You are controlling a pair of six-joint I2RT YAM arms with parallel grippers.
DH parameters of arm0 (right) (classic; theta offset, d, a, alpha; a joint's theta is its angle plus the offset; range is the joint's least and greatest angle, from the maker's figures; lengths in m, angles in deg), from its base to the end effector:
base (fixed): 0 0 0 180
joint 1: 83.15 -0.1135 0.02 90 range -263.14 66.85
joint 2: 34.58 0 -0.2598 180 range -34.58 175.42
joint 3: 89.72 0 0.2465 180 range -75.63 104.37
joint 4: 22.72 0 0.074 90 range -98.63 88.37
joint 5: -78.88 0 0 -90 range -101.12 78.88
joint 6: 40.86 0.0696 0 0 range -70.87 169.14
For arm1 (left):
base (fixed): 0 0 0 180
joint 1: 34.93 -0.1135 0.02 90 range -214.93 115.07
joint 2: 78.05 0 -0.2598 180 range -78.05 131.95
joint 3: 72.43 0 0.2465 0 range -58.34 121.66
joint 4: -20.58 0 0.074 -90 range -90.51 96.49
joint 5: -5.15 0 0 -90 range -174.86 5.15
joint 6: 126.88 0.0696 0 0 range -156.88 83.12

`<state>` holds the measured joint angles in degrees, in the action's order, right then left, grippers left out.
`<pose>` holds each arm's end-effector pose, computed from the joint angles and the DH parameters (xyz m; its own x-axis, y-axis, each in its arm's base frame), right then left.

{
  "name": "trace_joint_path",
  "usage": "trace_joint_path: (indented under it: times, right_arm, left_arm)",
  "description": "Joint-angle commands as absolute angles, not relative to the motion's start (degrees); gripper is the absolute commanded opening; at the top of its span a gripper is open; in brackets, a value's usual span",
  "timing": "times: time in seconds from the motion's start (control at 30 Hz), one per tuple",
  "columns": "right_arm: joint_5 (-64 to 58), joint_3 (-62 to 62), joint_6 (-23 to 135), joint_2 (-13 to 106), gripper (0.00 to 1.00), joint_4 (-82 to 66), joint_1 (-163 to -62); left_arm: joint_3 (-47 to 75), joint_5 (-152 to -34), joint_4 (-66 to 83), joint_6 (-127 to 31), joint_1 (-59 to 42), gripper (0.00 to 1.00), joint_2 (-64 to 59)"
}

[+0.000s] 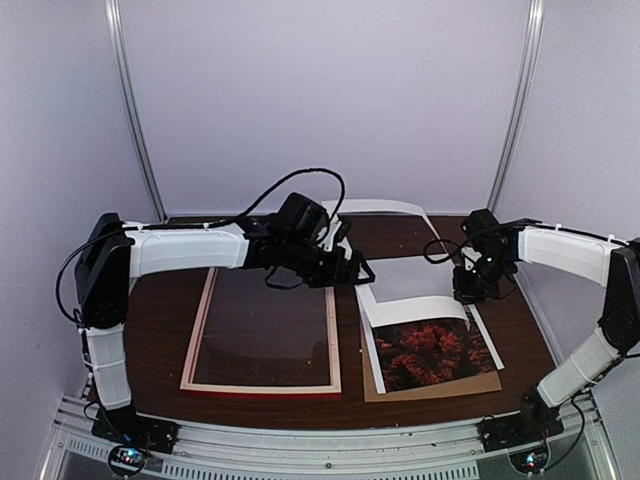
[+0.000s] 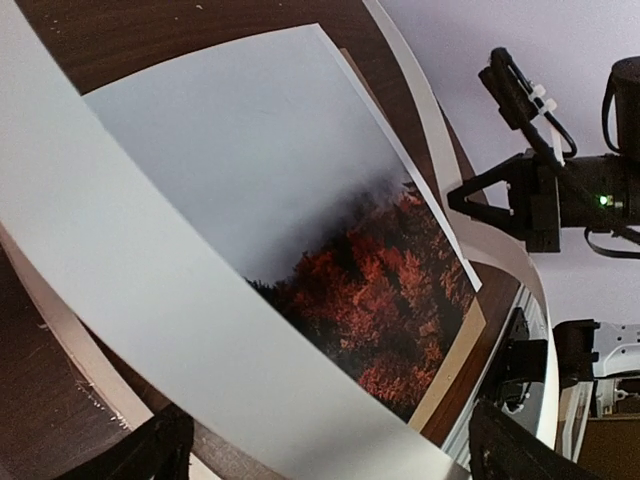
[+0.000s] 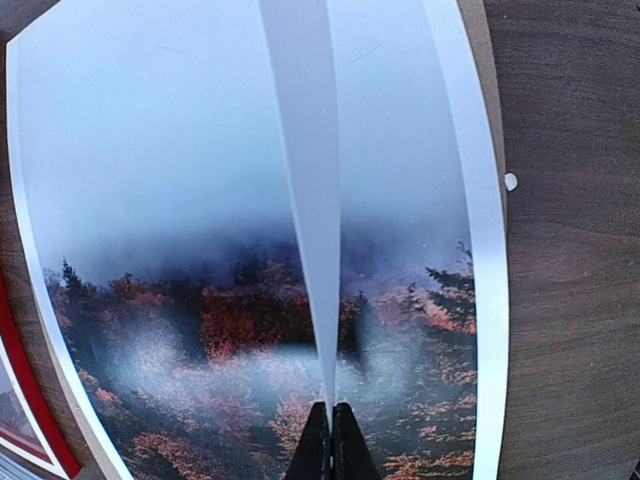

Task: Put the photo into the frame
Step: Pass from the right arm to the left

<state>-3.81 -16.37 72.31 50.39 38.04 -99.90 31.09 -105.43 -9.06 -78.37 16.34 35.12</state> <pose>0.2675 0.0897 0.1863 -0.9660 0.1168 -0.2306 0.0624 0.9710 0.2306 0.2768 -0.3842 0.2229 -0.8934 0.1226 -0.4323 0.4121 0.6070 -0.6795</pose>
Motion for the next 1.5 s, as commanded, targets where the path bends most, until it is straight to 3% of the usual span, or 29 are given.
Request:
trace_joint_path:
  times: [0.0, 0.27, 0.43, 0.5, 0.97, 1.1, 1.17, 1.33, 1.47]
  right_arm:
    - [-6.2, -14.6, 75.2, 51.6, 0.00, 37.8, -103.2]
    - [-7.8, -13.8, 76.9, 53.8, 0.00, 37.0, -107.8]
    - [-9.4, -13.8, 77.1, 54.8, 0.00, 36.9, -109.2]
    - [-9.7, -13.9, 77.1, 55.1, 0.00, 36.7, -109.6]
    - [-10.6, -13.3, 78.1, 56.2, 0.00, 36.1, -111.3]
    - [-10.6, -13.6, 78.2, 56.1, 0.00, 36.1, -111.4]
    - [-10.4, -13.6, 78.3, 55.9, 0.00, 36.1, -111.4]
    - [-9.5, -13.3, 78.4, 55.0, 0.10, 36.3, -111.7]
    - [-7.7, -13.3, 78.7, 52.3, 0.38, 35.8, -111.8]
  left_arm:
    - [26.6, -108.3, -2.4, -82.0, 13.5, 0.94, 31.9]
    - [20.4, -114.4, 8.8, -89.0, 8.8, 0.77, 29.8]
    - [17.6, -117.4, 15.3, -93.2, 6.0, 0.51, 29.4]
    - [17.2, -118.1, 16.3, -94.1, 5.5, 0.46, 29.4]
    - [16.3, -119.4, 18.8, -96.3, 5.3, 0.18, 29.5]
    - [16.0, -119.4, 19.2, -96.3, 5.3, 0.03, 28.8]
    - [15.9, -119.5, 19.0, -96.2, 5.3, 0.00, 28.3]
    - [17.1, -119.6, 14.7, -94.4, 5.2, 0.00, 26.4]
    - [18.4, -119.5, 8.1, -91.5, 5.0, 0.00, 24.5]
